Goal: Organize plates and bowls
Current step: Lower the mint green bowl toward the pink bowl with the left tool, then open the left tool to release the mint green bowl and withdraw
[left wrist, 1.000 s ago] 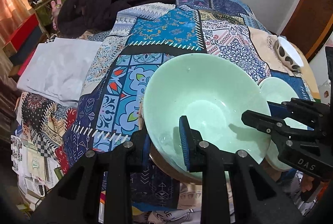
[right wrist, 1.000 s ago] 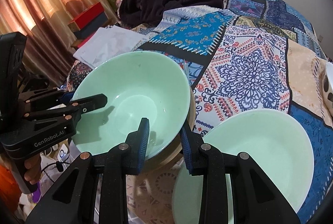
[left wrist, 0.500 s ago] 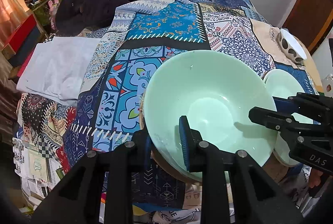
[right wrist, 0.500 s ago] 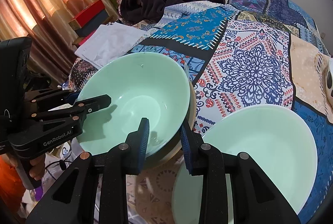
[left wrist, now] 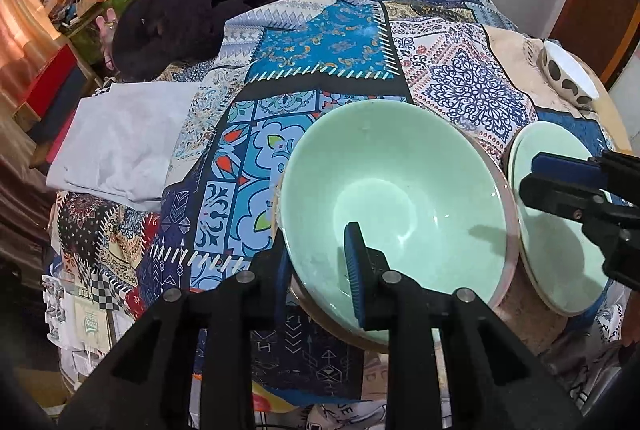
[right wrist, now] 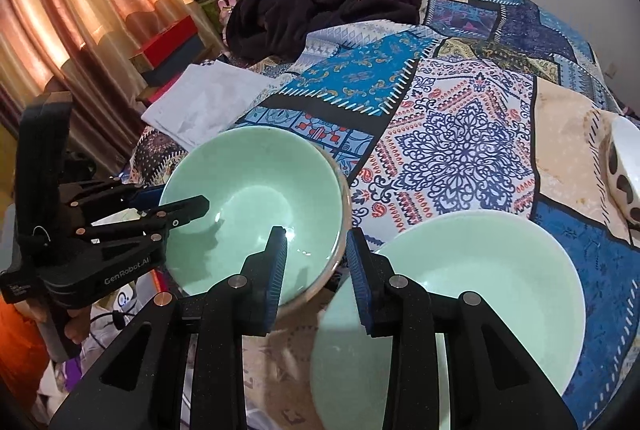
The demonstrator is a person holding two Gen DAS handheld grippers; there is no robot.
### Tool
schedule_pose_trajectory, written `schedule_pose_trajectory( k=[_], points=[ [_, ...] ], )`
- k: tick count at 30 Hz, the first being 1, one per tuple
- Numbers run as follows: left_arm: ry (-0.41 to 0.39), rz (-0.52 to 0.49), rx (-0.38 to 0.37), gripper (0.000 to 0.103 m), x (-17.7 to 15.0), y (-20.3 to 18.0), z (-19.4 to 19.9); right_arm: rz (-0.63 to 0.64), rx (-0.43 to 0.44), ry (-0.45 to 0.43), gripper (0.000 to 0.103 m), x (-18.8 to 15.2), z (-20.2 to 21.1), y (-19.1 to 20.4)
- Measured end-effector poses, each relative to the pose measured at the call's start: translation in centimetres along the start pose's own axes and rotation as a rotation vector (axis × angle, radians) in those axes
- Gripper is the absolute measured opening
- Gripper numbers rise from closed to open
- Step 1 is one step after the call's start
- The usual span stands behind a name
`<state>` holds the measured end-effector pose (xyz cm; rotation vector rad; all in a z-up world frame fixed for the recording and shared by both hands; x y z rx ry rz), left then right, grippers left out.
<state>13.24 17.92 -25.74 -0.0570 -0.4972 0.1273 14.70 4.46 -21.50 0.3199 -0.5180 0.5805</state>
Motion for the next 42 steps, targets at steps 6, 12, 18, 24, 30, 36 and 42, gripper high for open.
schedule_pose_trajectory(
  k=[6, 12, 18, 24, 30, 36, 42],
  points=[
    [-0.033, 0.023, 0.009, 0.03, 0.7, 0.2, 1.5, -0.018, -0.006, -0.007, 0.029, -0.1, 0.6, -1.2],
    [-0.1, -0.005, 0.003, 0.041, 2.6, -1.3, 4.0, -0.039, -0.03, -0.031, 0.029, -0.2, 1.9, -3.2],
    [-0.141, -0.013, -0.072, 0.064, 4.7, -4.5, 4.9, -0.057, -0.097, -0.072, 0.031, -0.3, 4.1, -6.8],
    [-0.139, -0.057, -0.115, 0.076, 7.1, -8.9, 4.5, -0.117, -0.178, -0.131, 0.041, -0.4, 7.1, -12.2],
    [-0.09, -0.088, -0.163, 0.078, 9.7, -13.6, 2.4, -0.214, -0.248, -0.166, 0.047, -0.9, 9.3, -18.1],
    [-0.044, -0.138, -0.198, 0.078, 12.3, -18.3, -0.4, -0.31, -0.329, -0.172, 0.047, -1.6, 10.1, -24.5],
    [-0.015, -0.192, -0.219, 0.078, 14.3, -21.8, -3.0, -0.384, -0.389, -0.168, 0.047, -1.9, 9.4, -29.4]
  ],
)
Point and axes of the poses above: each gripper's, at about its wrist camera, not at the fingertips, and z roughly against the way its jaws point, y to its left, x to its top, the point moved 5 cm from there along -z, roughly the way its jaws point, and after that the axes turned 7 degrees about -x, right-handed, at the moved point
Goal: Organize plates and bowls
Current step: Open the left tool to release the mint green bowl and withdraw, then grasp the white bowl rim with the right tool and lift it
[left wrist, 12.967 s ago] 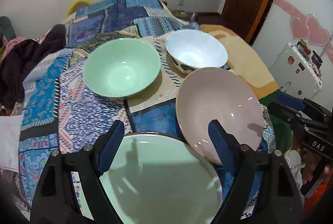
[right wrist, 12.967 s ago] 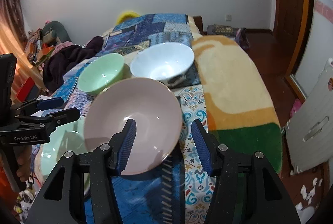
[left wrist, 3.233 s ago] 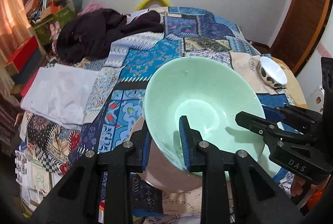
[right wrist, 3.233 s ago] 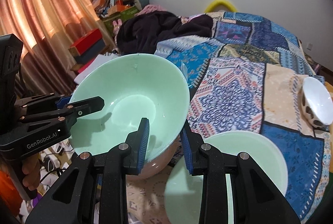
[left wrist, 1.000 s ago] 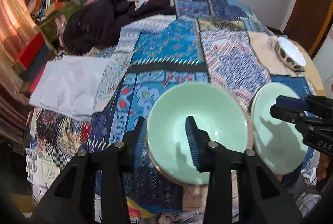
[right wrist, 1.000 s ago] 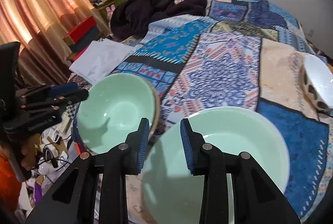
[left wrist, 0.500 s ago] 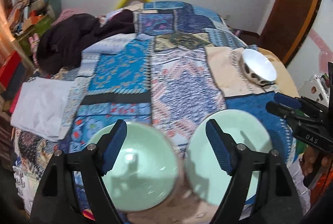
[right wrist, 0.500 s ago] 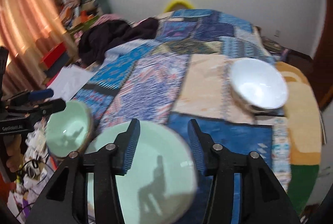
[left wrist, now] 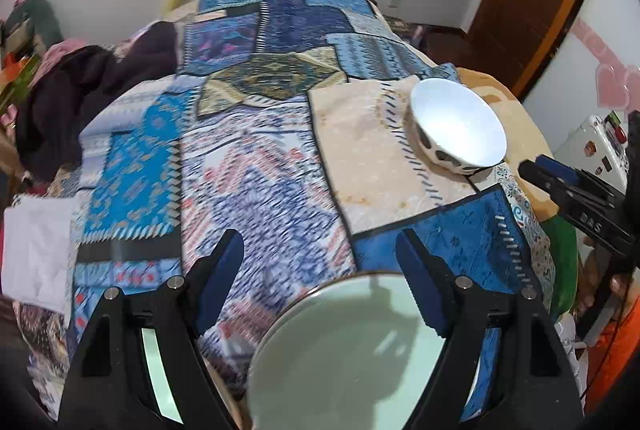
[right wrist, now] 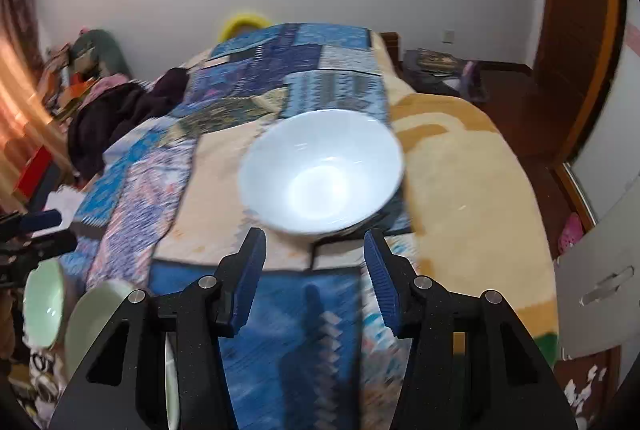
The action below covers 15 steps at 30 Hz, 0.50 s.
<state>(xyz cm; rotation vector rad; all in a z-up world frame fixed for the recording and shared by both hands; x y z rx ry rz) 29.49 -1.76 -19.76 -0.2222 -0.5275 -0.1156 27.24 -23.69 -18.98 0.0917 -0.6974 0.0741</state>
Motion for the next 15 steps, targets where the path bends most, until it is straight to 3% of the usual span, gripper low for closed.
schedule_pose_trajectory(
  k=[6, 10, 15],
  points=[
    [0.031, -0.047, -0.018, 0.078, 2.2, -1.8, -3.7, -0.042, -0.021, 0.017, 0.047, 1.2, -3.7, -2.1],
    [0.034, -0.074, -0.038, 0.078, 3.6, -2.7, -5.8, -0.043, -0.028, 0.049, 0.031, 1.6, -6.3, -2.8],
    [0.024, -0.106, -0.048, 0.078, 5.2, -3.4, -7.8, -0.045, -0.009, 0.064, 0.024, 2.0, -8.1, -3.2]
  ],
)
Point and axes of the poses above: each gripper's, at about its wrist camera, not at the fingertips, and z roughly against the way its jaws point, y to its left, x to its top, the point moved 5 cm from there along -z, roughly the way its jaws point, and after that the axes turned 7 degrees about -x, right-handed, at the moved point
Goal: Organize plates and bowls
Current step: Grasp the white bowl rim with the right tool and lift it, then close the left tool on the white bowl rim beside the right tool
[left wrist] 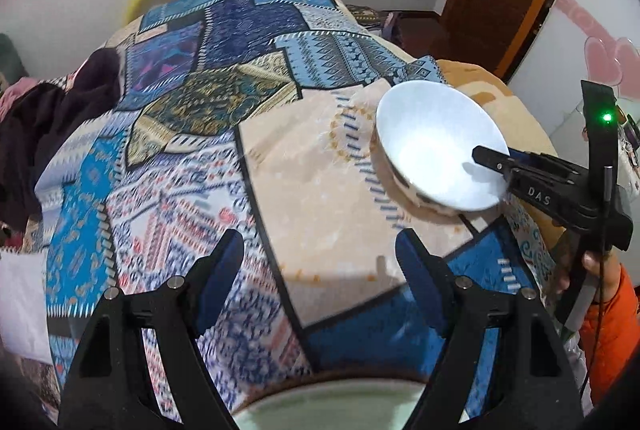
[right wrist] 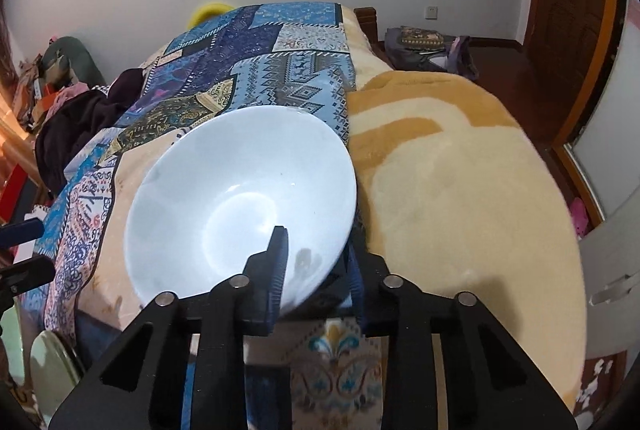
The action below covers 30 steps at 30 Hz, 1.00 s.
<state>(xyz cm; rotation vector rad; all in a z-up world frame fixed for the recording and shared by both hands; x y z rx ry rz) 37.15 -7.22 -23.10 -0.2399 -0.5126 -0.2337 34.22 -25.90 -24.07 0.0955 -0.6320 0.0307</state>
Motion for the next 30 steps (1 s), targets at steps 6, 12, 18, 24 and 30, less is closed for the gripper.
schedule_pose_trajectory(
  k=[6, 12, 18, 24, 30],
  points=[
    [0.005, 0.022, -0.038, 0.078, 1.5, 0.0, -2.1, 0.07, 0.001, -0.014, 0.023, 0.1, -0.4, 0.9],
    [0.01, 0.041, -0.051, 0.075, 2.2, 0.0, -3.9, 0.135, 0.098, 0.014, 0.023, -0.1, -0.1, 2.3],
    [0.082, 0.047, -0.057, 0.05, 1.5, -0.1, -6.2, 0.176, 0.172, 0.051, 0.023, -0.9, 0.4, 3.8],
    [0.107, 0.011, -0.035, 0.025, 0.8, -0.7, -7.4, 0.178, 0.177, 0.055, 0.023, -1.2, 0.6, 5.2],
    [0.096, 0.024, -0.04, 0.021, 0.3, -0.4, -6.4, 0.145, 0.178, 0.06, 0.022, -1.3, 0.9, 5.5]
  ],
)
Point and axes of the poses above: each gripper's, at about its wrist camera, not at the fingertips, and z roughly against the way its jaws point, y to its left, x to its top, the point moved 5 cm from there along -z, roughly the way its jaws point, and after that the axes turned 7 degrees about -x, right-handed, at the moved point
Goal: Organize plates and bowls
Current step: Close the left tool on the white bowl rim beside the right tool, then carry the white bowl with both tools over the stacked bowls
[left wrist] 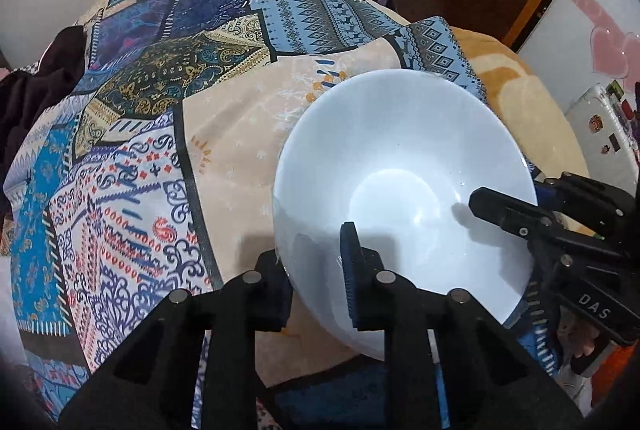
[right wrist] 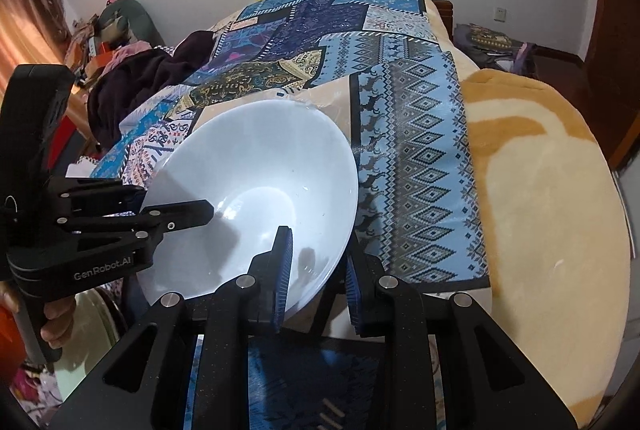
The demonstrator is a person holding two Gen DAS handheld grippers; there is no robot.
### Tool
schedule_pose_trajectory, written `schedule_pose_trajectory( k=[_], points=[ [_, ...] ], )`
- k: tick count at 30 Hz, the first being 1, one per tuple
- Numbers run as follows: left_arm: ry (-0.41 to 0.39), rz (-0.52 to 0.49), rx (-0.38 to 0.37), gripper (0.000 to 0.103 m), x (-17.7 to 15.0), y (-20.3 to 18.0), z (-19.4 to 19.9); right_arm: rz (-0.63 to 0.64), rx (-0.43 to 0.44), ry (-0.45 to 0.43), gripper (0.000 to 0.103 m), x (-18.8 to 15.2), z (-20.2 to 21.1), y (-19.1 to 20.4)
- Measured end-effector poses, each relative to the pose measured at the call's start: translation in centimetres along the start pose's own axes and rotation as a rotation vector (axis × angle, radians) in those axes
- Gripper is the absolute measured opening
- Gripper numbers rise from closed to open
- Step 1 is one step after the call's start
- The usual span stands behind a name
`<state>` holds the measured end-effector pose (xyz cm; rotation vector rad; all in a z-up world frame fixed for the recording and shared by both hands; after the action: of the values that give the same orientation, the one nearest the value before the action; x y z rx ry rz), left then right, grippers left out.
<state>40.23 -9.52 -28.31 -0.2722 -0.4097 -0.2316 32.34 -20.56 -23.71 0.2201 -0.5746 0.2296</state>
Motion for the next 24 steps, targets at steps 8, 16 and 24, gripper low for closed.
schedule_pose_trajectory(
  k=[8, 16, 24],
  points=[
    [-0.038, -0.004, 0.019, 0.021, -1.5, -0.5, 2.9, 0.0, -0.009, -0.018, 0.022, -0.8, 1.9, 1.5],
    [-0.099, -0.022, 0.02, 0.021, -2.9, -1.9, 7.2, 0.0, -0.019, -0.06, 0.022, -1.1, 5.0, 2.8],
    [-0.148, -0.017, 0.016, 0.021, -4.6, -2.3, 11.1, 0.016, -0.019, -0.105, 0.022, -1.2, 7.9, 4.9]
  ],
)
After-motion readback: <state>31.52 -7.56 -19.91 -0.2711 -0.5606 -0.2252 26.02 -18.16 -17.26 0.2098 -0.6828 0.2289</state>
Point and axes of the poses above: each gripper's, at about its wrist camera, not at the fingertips, and z roughly against the way its jaws point, y to its left, x to its top, the point moved 5 cm from there along -z, roughly the way its jaws point, and after that the axes turned 7 degrees about -x, right-handed, at the moved point
